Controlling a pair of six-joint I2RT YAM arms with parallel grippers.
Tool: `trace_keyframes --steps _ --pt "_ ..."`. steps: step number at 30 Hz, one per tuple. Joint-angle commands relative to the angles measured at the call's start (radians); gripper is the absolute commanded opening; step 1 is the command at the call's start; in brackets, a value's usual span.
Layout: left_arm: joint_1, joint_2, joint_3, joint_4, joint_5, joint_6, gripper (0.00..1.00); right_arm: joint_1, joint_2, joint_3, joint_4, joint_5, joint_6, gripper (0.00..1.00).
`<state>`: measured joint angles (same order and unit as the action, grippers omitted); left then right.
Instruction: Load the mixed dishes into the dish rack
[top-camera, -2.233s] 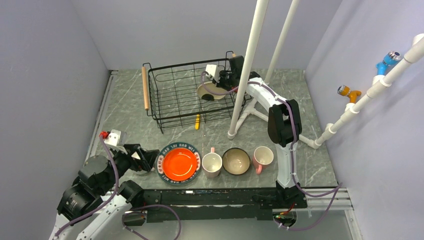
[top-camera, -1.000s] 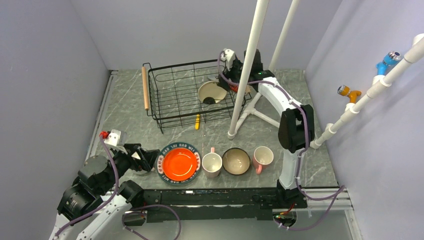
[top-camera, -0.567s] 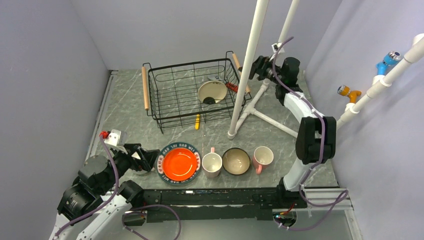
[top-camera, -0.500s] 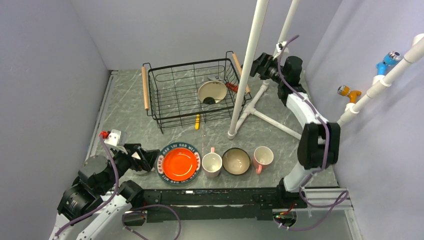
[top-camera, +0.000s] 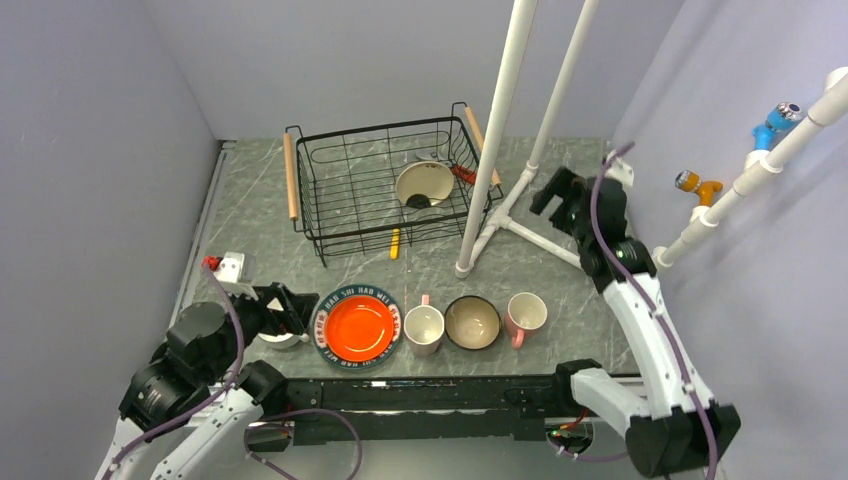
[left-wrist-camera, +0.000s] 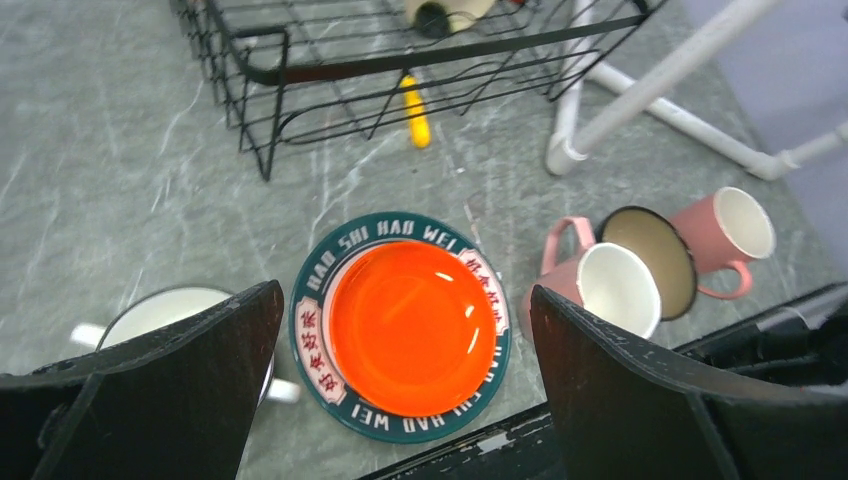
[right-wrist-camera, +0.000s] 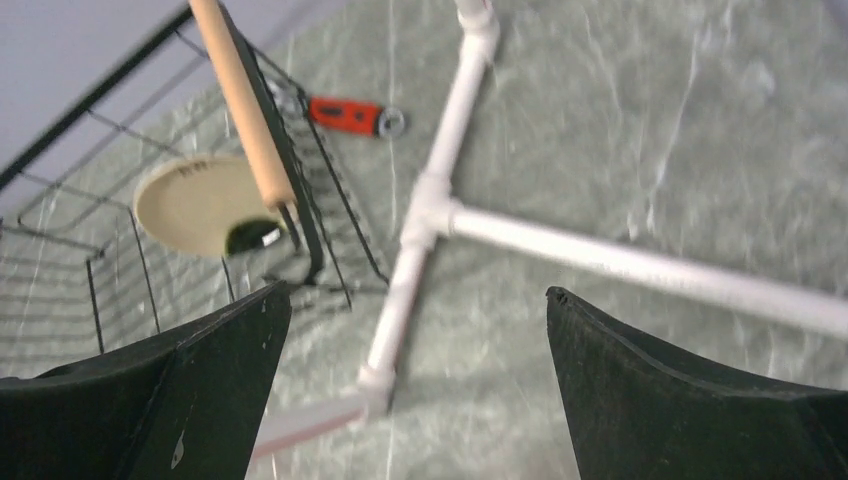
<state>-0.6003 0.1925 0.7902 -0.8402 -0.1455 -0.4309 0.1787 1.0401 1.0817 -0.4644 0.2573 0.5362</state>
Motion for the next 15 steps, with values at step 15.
trace_keyframes --steps 15 --pt "-0.017 0.563 -0.075 -0.041 -0.021 -0.512 0.75 0.261 -0.329 -0.257 -0.038 -0.399 0.137 1.0"
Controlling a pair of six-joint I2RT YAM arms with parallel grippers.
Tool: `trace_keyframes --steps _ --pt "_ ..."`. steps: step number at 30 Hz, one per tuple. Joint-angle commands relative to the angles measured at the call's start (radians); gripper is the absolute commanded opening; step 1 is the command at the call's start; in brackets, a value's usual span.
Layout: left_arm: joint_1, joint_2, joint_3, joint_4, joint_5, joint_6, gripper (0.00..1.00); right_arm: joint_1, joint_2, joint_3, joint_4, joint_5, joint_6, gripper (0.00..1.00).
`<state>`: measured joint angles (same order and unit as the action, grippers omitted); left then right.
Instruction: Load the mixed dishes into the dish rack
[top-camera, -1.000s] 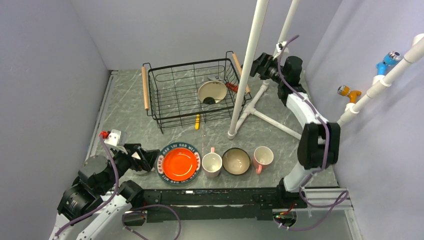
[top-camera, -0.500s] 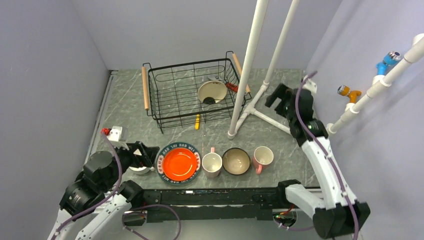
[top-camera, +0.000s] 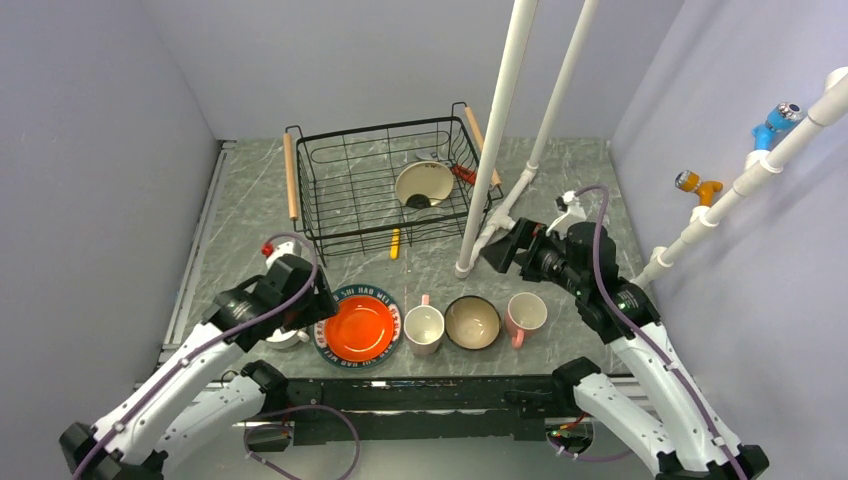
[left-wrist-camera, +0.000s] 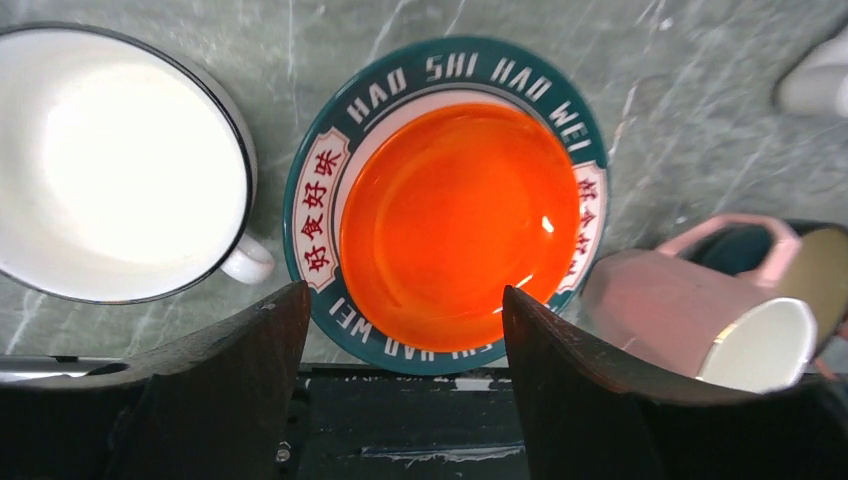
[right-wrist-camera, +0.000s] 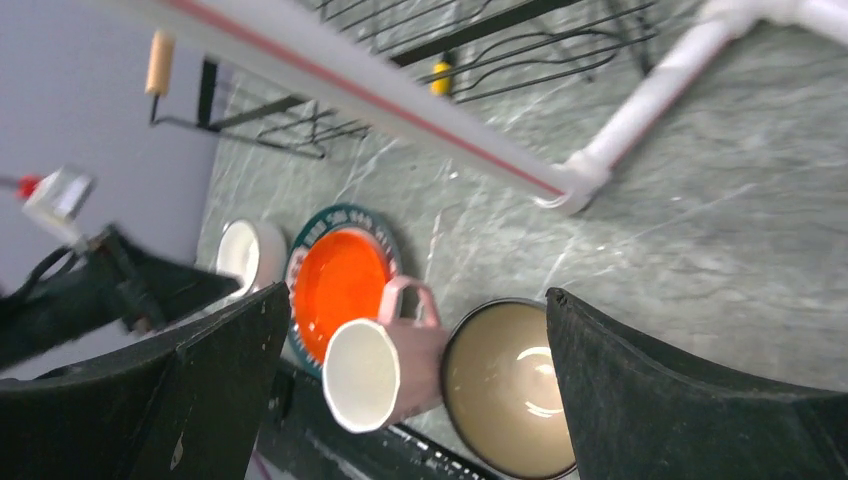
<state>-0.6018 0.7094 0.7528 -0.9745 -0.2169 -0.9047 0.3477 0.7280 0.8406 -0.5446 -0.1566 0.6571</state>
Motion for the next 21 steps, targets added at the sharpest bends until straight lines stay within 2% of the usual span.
trace_keyframes --steps 1,4,7,15,21 --pt "-0.021 0.064 -0.045 0.103 0.046 -0.035 0.73 0.108 -0.01 -0.028 0.07 -0.009 0.018 1.0" --pt "-0.055 0.112 -0.06 0.12 0.018 -0.033 0.72 0.15 0.02 -0.049 0.133 -0.064 0.017 1.0" --pt "-0.121 0.138 -0.069 0.136 -0.036 -0.072 0.74 0.2 0.02 -0.051 0.177 -0.046 0.004 1.0" --pt "-0.254 0.197 -0.14 0.192 -0.156 -0.187 0.74 0.214 0.027 -0.084 0.27 -0.082 -0.024 1.0" --pt "-0.277 0.135 -0.225 0.235 -0.206 -0.23 0.73 0.212 0.028 -0.05 0.217 -0.062 -0.076 1.0"
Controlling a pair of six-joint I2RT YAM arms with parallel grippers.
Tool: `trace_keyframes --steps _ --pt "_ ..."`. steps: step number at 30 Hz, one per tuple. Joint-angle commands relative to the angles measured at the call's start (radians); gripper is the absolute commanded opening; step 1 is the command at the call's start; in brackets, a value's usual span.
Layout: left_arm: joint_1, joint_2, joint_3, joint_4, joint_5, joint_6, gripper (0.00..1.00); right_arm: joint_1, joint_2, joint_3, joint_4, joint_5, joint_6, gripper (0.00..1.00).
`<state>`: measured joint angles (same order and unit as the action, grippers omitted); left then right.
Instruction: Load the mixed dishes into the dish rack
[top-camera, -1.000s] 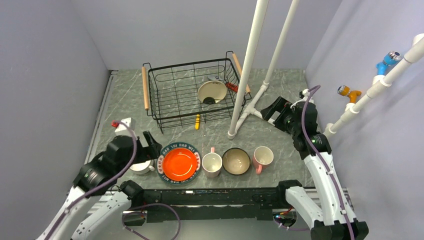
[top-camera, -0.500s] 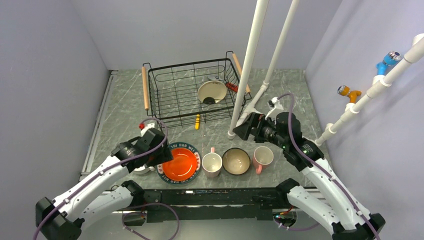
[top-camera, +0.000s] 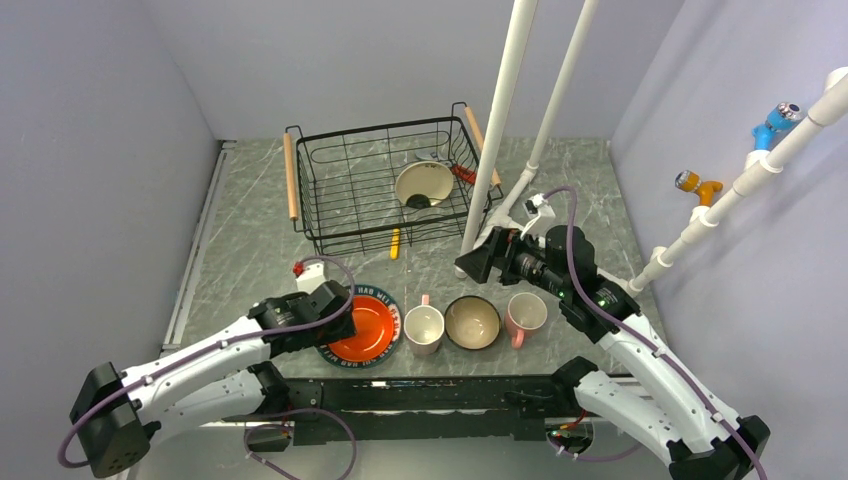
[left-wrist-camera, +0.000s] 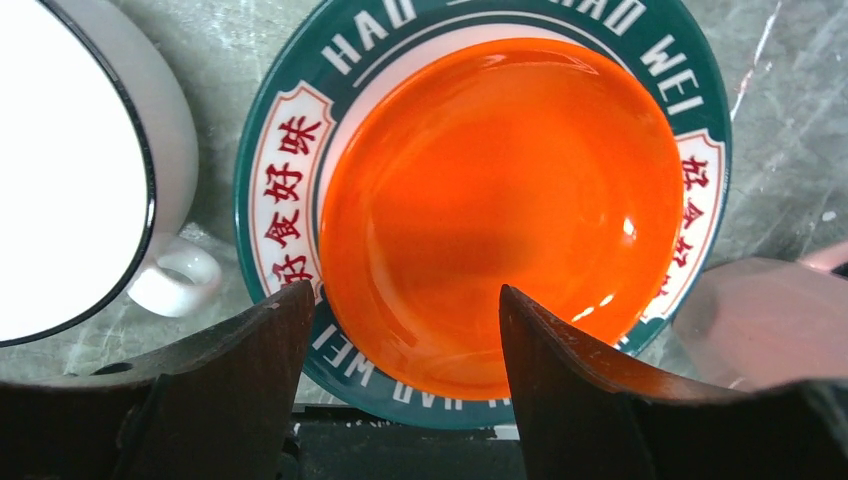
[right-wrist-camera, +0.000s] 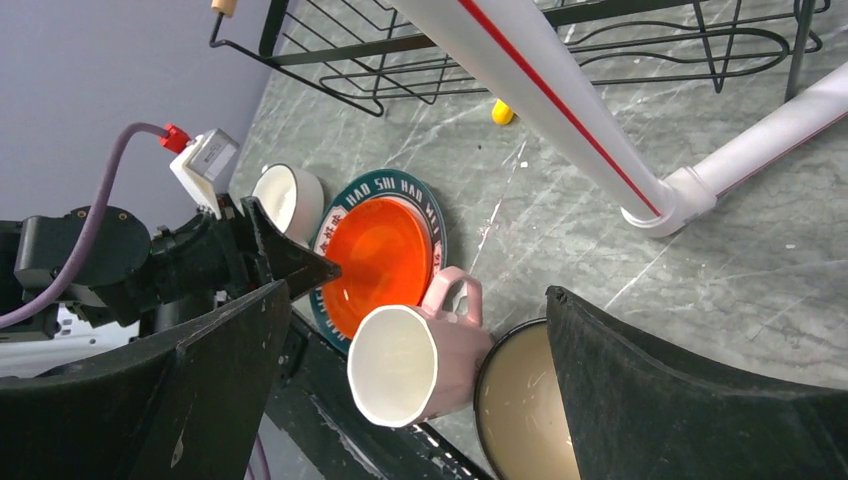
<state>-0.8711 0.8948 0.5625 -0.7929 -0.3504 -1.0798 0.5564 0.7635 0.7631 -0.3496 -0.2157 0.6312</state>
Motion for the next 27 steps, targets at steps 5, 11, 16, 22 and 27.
trace_keyframes --steps 5,11,16,22,27 --pt "-0.008 -0.082 -0.086 0.127 -0.044 -0.05 0.74 0.004 -0.019 0.034 0.007 0.026 -0.079 1.0" --pt "-0.009 -0.035 -0.082 0.145 -0.031 -0.049 0.69 0.005 -0.002 0.026 0.04 -0.015 -0.076 1.0" --pt "-0.015 -0.032 -0.077 0.111 -0.034 -0.075 0.6 0.005 -0.004 0.022 0.04 -0.025 -0.056 1.0" --pt "-0.019 -0.101 -0.152 0.1 -0.046 -0.108 0.57 0.006 0.0 0.024 0.032 -0.006 -0.061 1.0" --pt "-0.019 -0.165 -0.227 0.141 -0.032 -0.121 0.51 0.005 0.015 0.011 0.065 -0.02 -0.053 1.0"
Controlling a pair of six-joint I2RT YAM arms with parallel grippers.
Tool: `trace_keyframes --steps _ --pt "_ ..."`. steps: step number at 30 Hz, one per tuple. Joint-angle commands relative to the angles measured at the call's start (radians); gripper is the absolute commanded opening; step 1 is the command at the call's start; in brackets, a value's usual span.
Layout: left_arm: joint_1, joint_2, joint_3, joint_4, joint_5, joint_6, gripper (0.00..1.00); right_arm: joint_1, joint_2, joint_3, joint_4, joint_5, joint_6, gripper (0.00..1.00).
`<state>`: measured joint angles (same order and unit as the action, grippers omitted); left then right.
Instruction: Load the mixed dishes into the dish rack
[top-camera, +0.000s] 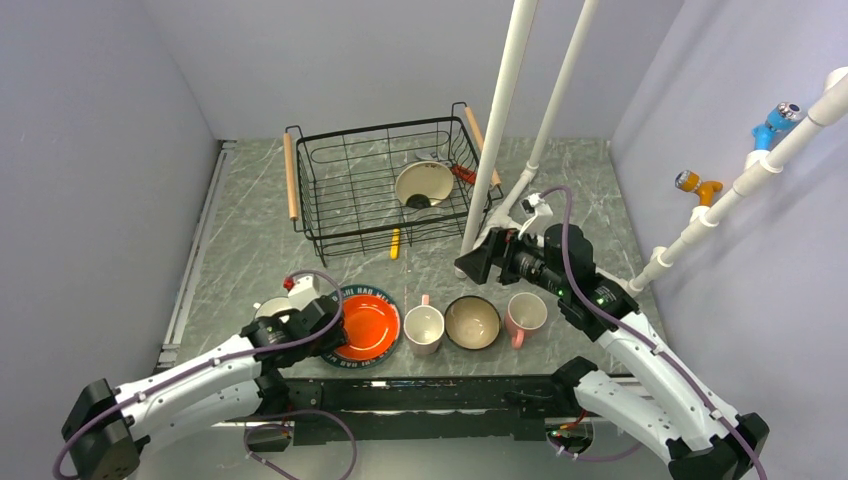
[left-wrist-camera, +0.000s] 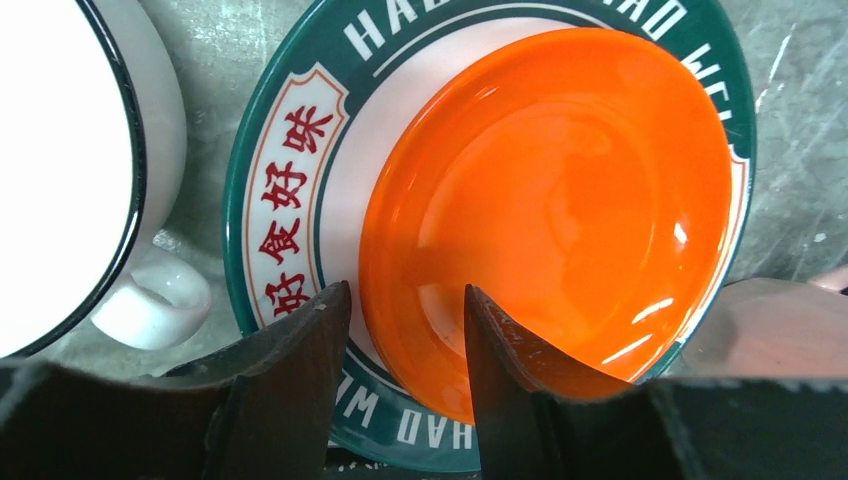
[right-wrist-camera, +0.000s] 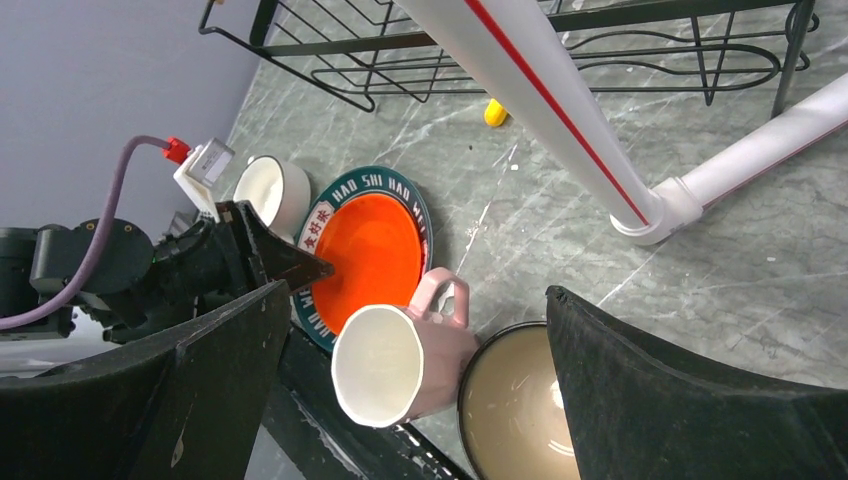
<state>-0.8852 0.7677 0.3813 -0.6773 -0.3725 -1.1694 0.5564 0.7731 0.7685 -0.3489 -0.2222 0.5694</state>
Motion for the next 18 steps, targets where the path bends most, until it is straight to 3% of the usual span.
trace_keyframes --steps 1,8,9,11,13,15,18 --pt "-0.005 -0.049 -0.055 0.027 -0.011 -0.04 0.5 0.005 0.007 0.0 0.071 -0.012 0.012 1.0" --pt "-0.004 -0.108 -0.099 0.097 0.014 -0.039 0.44 0.005 0.023 0.0 0.08 -0.02 0.017 1.0" --pt "-0.003 -0.112 -0.106 0.096 0.011 -0.054 0.41 0.005 0.02 -0.002 0.077 -0.009 0.018 1.0" --pt "-0.004 -0.119 -0.101 0.071 0.019 -0.091 0.2 0.004 0.023 0.016 0.055 0.003 0.017 1.0" --pt "-0.004 -0.131 -0.091 0.046 0.023 -0.108 0.07 0.005 0.027 0.036 0.04 -0.004 0.017 1.0" --pt "-0.003 -0.144 -0.089 0.022 0.015 -0.13 0.0 0.005 0.026 0.044 0.039 -0.01 0.005 1.0" --pt "-0.004 -0.168 -0.101 0.015 0.009 -0.154 0.0 0.003 0.022 0.041 0.048 0.006 -0.002 1.0"
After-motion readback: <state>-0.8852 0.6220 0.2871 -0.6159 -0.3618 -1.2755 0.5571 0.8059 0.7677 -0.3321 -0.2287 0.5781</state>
